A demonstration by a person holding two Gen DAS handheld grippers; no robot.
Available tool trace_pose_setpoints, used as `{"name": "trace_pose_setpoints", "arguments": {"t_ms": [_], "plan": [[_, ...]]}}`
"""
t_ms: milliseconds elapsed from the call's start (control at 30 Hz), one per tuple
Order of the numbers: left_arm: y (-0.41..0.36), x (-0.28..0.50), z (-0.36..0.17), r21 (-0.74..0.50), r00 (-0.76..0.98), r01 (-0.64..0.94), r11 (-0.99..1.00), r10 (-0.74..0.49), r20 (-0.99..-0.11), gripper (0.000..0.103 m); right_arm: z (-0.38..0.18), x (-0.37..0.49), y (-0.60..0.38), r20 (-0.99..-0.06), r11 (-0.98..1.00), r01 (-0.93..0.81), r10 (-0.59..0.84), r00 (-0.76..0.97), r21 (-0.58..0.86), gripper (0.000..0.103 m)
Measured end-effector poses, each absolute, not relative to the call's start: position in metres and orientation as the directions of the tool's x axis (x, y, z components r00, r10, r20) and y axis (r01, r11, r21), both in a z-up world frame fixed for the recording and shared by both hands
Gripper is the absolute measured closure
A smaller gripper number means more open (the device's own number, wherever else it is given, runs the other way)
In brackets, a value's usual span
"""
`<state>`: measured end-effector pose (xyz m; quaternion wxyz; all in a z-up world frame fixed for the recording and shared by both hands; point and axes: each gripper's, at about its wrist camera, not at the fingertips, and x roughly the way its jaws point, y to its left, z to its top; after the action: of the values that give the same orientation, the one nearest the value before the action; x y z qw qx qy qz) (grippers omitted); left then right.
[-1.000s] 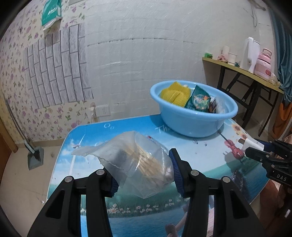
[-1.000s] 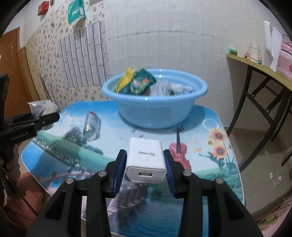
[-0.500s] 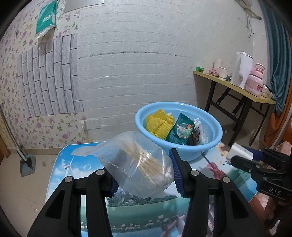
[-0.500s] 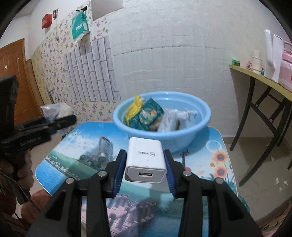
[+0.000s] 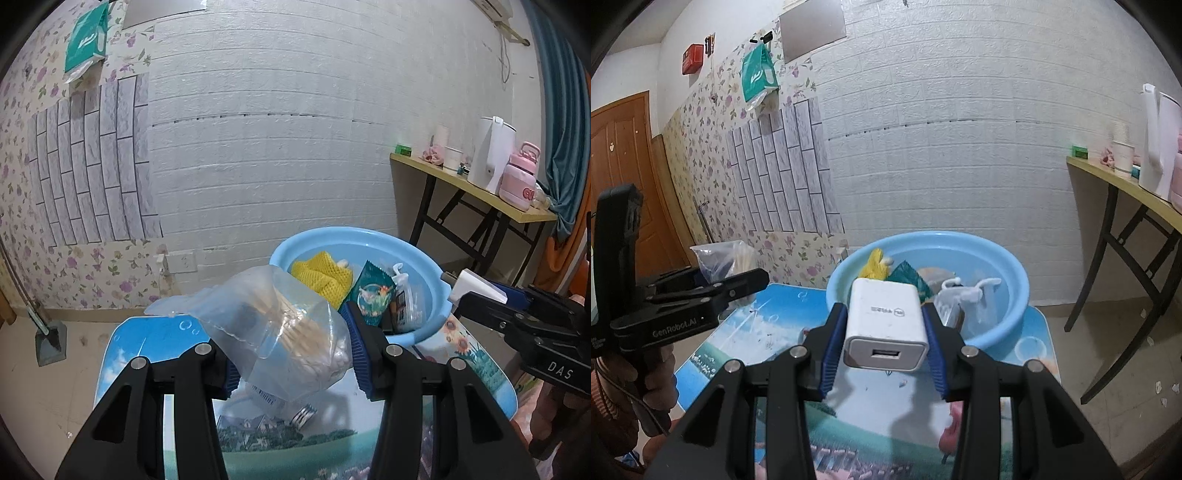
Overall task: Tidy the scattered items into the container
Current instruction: 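Carry the swab bag and charger over the basin with both grippers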
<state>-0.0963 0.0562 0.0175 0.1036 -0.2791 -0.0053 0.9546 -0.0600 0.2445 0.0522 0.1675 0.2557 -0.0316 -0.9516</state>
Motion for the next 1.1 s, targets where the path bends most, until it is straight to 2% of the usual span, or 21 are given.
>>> {"name": "trace_pose_setpoints", "arguments": {"t_ms": [333,1100], "plan": [[0.076,-0.131,0.02,-0.08,-0.81,-0.247,-0.966,0.251,-0.53,0.055,0.051,-0.089,0.251,-0.473,-0.951,0.271,-0.31,-0.824,0.151,0.063],[0.115,-0.201,-0.008,-0.073,-0.763,-0.296,-0.953,0.282,-0.582,0.055,0.012,-0.159,0.274,-0.548,-0.958,0.218,-0.284,-0.787,0.184,0.063]]}}
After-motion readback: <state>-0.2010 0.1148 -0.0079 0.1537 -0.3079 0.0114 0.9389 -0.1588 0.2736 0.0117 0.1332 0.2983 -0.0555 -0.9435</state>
